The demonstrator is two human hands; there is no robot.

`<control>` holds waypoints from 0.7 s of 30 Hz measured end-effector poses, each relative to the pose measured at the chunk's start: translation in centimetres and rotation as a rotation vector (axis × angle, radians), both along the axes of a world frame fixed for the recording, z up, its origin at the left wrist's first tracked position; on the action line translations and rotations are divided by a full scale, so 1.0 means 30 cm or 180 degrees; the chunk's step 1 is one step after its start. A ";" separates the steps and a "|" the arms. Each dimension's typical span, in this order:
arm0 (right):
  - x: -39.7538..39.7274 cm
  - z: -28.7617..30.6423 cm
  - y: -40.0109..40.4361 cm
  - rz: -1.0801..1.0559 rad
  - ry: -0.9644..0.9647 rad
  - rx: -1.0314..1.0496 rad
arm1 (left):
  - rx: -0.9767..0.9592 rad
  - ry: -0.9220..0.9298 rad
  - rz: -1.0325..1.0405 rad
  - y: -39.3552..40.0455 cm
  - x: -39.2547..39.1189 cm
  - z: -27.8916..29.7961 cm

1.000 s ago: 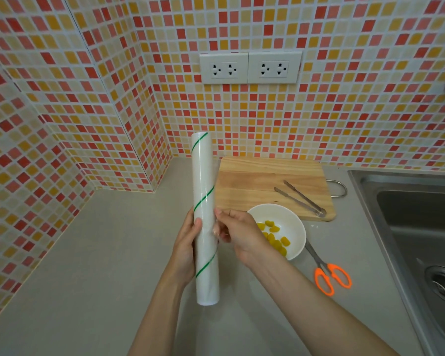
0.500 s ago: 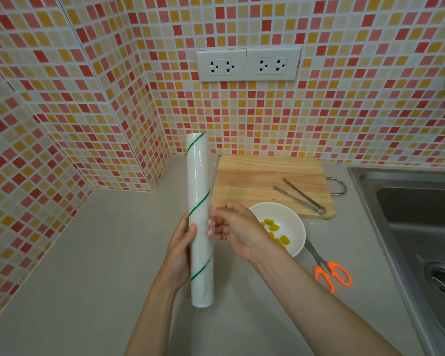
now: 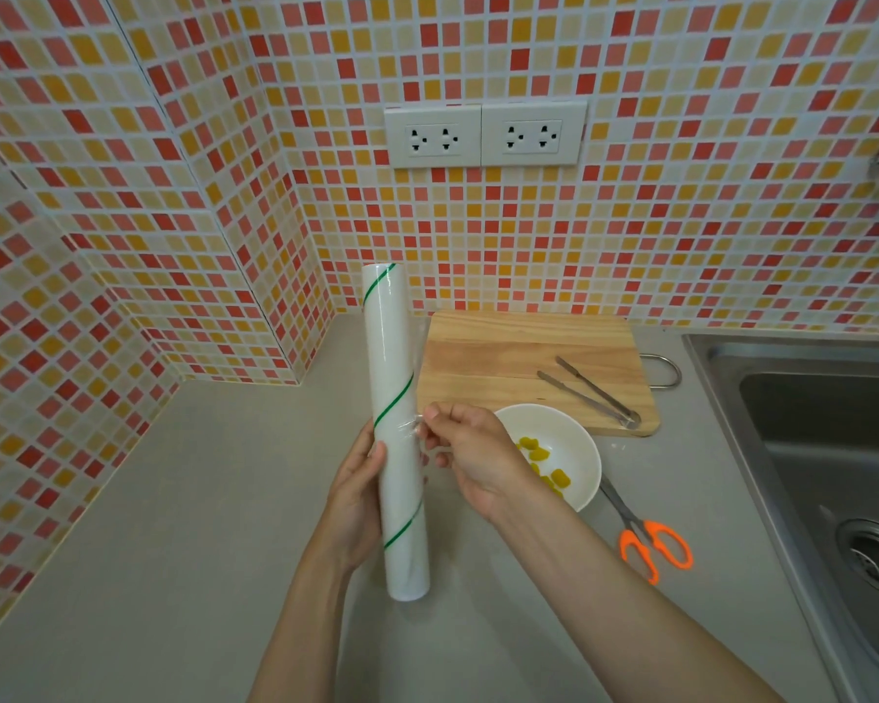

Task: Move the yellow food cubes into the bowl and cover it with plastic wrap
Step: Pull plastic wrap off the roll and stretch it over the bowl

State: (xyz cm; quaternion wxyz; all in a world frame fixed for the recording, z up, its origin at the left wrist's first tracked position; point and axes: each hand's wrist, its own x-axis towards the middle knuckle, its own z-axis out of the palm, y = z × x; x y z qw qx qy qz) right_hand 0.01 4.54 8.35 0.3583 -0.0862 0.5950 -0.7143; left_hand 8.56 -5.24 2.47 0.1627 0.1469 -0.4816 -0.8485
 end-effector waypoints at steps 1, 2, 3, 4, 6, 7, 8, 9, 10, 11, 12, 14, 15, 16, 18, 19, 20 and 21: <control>0.006 -0.001 -0.003 -0.0127 -0.0018 -0.0113 | 0.0055 -0.0009 -0.0017 0.004 -0.006 0.004; 0.007 -0.004 -0.005 -0.0221 -0.0041 -0.0200 | 0.0112 0.0000 -0.0041 0.008 -0.011 0.008; 0.008 -0.002 -0.004 -0.0271 -0.0050 -0.0234 | 0.0153 0.0026 -0.0075 0.011 -0.016 0.011; 0.005 0.002 -0.001 -0.0275 -0.0018 -0.0207 | 0.0177 0.0051 -0.0116 0.013 -0.020 0.012; -0.014 0.017 0.006 -0.0200 0.0134 -0.0072 | 0.0277 0.0077 -0.0218 0.011 -0.022 0.011; -0.032 0.029 0.008 -0.0181 0.0212 -0.0002 | 0.0386 0.0090 -0.0286 0.009 -0.020 0.010; -0.055 0.043 0.008 -0.0210 0.0268 0.0021 | 0.0508 0.0112 -0.0372 0.006 -0.016 0.008; -0.082 0.060 0.004 -0.0278 0.0274 -0.0024 | 0.0622 0.0145 -0.0482 0.004 -0.011 0.007; -0.110 0.080 -0.003 -0.0356 0.0256 -0.0101 | 0.0715 0.0183 -0.0615 0.005 -0.006 0.008; -0.138 0.100 -0.012 -0.0425 0.0219 -0.0206 | 0.0801 0.0221 -0.0754 0.008 -0.002 0.008; -0.163 0.123 -0.022 -0.0460 0.0188 -0.0329 | 0.0885 0.0252 -0.0884 0.014 0.000 0.009; -0.193 0.161 -0.045 -0.0447 0.0220 -0.0586 | 0.1032 0.0281 -0.1056 0.025 -0.001 0.011; -0.198 0.174 -0.054 -0.0417 0.0353 -0.0612 | 0.1076 0.0281 -0.1088 0.030 -0.003 0.012; -0.199 0.181 -0.061 -0.0403 0.0535 -0.0543 | 0.1092 0.0275 -0.1096 0.034 -0.005 0.012; -0.191 0.183 -0.068 -0.0539 0.0830 -0.0383 | 0.1070 0.0247 -0.1068 0.041 -0.008 0.013; -0.187 0.176 -0.069 -0.0676 0.0888 -0.0334 | 0.1057 0.0233 -0.1054 0.043 -0.009 0.012; -0.185 0.169 -0.068 -0.0834 0.0871 -0.0321 | 0.1045 0.0224 -0.1047 0.045 -0.010 0.011; -0.185 0.161 -0.066 -0.0988 0.0790 -0.0344 | 0.1030 0.0215 -0.1043 0.045 -0.011 0.010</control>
